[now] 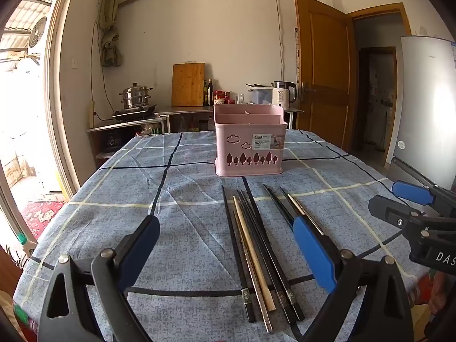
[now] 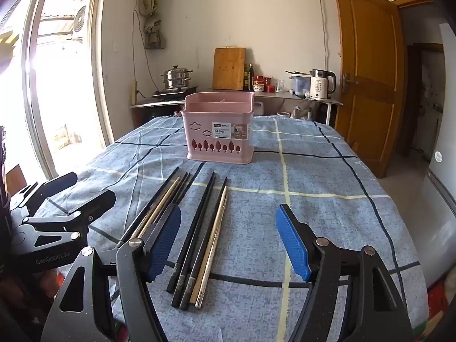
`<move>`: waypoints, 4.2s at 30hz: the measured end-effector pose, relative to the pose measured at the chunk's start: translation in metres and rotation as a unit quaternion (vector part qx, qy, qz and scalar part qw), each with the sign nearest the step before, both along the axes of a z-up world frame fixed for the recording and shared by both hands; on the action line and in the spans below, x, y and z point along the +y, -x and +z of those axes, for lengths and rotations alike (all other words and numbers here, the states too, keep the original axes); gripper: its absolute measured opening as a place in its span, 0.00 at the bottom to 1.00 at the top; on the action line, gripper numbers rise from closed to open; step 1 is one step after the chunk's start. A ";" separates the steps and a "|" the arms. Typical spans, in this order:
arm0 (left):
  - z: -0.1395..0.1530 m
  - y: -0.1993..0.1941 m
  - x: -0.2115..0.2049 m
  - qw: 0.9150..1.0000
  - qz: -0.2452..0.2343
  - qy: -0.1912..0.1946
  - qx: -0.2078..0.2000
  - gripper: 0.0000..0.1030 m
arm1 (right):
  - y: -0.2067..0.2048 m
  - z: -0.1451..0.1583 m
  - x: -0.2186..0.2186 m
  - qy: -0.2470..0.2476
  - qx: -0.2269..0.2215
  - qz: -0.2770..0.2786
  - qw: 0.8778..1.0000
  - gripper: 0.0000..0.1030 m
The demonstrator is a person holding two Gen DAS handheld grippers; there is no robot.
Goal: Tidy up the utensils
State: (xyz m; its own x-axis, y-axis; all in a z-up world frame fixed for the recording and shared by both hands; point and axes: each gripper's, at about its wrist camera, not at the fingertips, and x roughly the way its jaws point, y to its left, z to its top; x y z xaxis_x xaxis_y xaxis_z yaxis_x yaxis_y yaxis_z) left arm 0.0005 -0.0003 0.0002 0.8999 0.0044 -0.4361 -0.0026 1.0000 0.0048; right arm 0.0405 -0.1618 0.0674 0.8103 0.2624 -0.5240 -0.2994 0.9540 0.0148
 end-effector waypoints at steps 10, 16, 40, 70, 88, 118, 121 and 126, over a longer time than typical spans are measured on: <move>-0.002 0.005 -0.003 1.000 0.002 0.006 -0.005 0.94 | 0.002 0.001 0.000 0.000 -0.001 0.001 1.000 0.67; 0.001 0.003 -0.001 1.000 -0.005 0.012 -0.005 0.94 | 0.002 0.000 0.000 -0.001 0.000 0.000 1.000 0.67; 0.008 0.006 -0.001 1.000 -0.005 0.017 -0.009 0.94 | 0.002 0.002 0.000 -0.002 0.001 0.000 1.000 0.67; 0.006 0.007 -0.002 1.000 -0.011 0.024 -0.009 0.94 | 0.002 0.002 0.000 -0.002 0.002 0.000 1.000 0.67; 0.005 0.006 -0.002 1.000 -0.011 0.024 -0.007 0.94 | 0.001 0.001 0.001 -0.001 0.002 0.001 1.000 0.67; -0.017 -0.142 0.034 0.986 -0.041 0.024 0.159 0.82 | -0.123 -0.025 0.019 0.002 0.136 0.041 0.990 0.33; -0.023 -0.164 0.036 0.982 -0.044 0.030 0.181 0.76 | -0.147 -0.034 0.024 0.000 0.169 0.053 0.984 0.23; -0.031 -0.183 0.036 0.975 -0.063 0.039 0.209 0.61 | -0.172 -0.044 0.034 0.004 0.201 0.065 0.977 0.18</move>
